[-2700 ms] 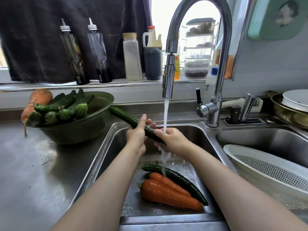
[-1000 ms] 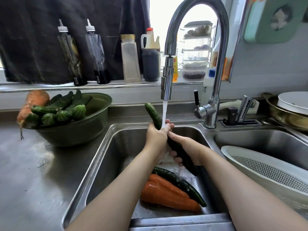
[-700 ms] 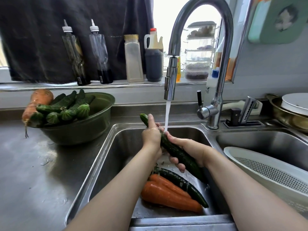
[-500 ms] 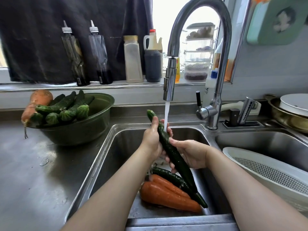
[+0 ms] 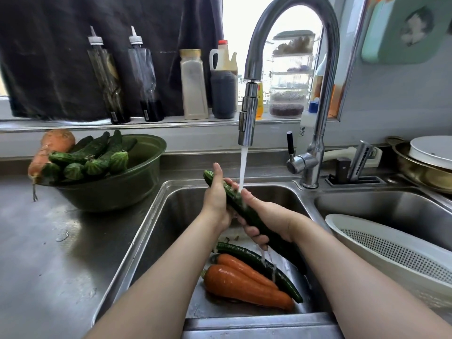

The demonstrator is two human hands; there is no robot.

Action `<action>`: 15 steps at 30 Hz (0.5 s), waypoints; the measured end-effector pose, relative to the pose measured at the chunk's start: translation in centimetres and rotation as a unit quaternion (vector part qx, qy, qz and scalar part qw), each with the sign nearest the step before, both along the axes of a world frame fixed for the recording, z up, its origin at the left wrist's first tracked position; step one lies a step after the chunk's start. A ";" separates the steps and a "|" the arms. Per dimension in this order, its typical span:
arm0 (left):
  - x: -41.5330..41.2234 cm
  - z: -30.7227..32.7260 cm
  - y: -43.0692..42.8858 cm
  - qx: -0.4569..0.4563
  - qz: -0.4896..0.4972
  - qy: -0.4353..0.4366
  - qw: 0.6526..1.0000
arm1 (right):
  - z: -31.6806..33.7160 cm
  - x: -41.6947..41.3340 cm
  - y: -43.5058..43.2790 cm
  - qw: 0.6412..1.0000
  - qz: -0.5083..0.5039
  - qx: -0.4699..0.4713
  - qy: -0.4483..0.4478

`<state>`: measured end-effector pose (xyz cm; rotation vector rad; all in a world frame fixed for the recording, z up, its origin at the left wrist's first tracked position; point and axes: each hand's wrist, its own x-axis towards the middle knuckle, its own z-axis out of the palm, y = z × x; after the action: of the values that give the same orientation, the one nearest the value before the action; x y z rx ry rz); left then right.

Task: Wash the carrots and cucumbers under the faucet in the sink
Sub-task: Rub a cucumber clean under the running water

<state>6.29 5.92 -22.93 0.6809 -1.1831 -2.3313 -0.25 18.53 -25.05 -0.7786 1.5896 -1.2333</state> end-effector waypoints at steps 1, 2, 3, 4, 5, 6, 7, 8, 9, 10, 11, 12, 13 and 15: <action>0.0 0.1 0.1 0.021 -0.001 0.025 0.999 | 0.0 -0.1 -0.1 1.000 0.001 -0.010 0.004; 0.0 0.1 0.2 0.038 -0.001 0.047 0.998 | 0.1 0.0 -0.2 1.000 -0.001 -0.020 0.002; 0.0 0.1 0.1 0.041 0.001 0.053 0.998 | 0.0 -0.1 -0.3 0.999 -0.006 -0.031 -0.007; -0.1 0.0 0.0 0.028 0.000 0.048 0.998 | 0.0 -0.1 -0.4 0.999 -0.011 -0.042 -0.020; -0.1 -0.1 0.0 0.001 -0.002 0.034 0.999 | 0.0 0.0 -0.4 0.998 -0.015 -0.052 -0.030; 0.0 -0.1 0.1 -0.037 -0.004 0.014 0.999 | -0.2 0.0 -0.5 0.998 -0.016 -0.055 -0.038; 0.1 0.1 0.3 -0.068 -0.001 -0.005 0.998 | -0.3 -0.1 -0.5 0.997 -0.018 -0.053 -0.045; 0.1 0.2 0.5 -0.079 0.006 -0.015 0.997 | -0.4 -0.1 -0.5 0.997 -0.022 -0.050 -0.049; 0.1 0.3 0.6 -0.068 0.013 -0.008 0.998 | -0.4 0.0 -0.6 0.997 -0.028 -0.047 -0.049; 0.0 0.4 0.6 -0.045 0.016 0.011 0.999 | -0.4 0.0 -0.7 0.997 -0.034 -0.043 -0.050; 0.0 0.8 0.6 -0.022 0.015 0.030 0.999 | -0.2 0.1 -0.9 0.997 -0.042 -0.040 -0.050; 0.0 1.0 0.6 -0.009 0.010 0.040 0.999 | 0.0 0.1 -1.0 0.997 -0.050 -0.039 -0.053; -0.1 1.1 0.6 -0.015 0.006 0.038 0.999 | 0.2 0.1 -1.0 0.996 -0.060 -0.041 -0.052; -0.1 0.9 0.6 -0.089 0.022 0.025 0.995 | 0.3 0.0 -0.6 0.996 -0.071 -0.039 -0.034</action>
<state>6.19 6.53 -22.07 0.5757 -1.3213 -2.1621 -0.21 17.91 -24.71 -0.6736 1.5719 -1.4169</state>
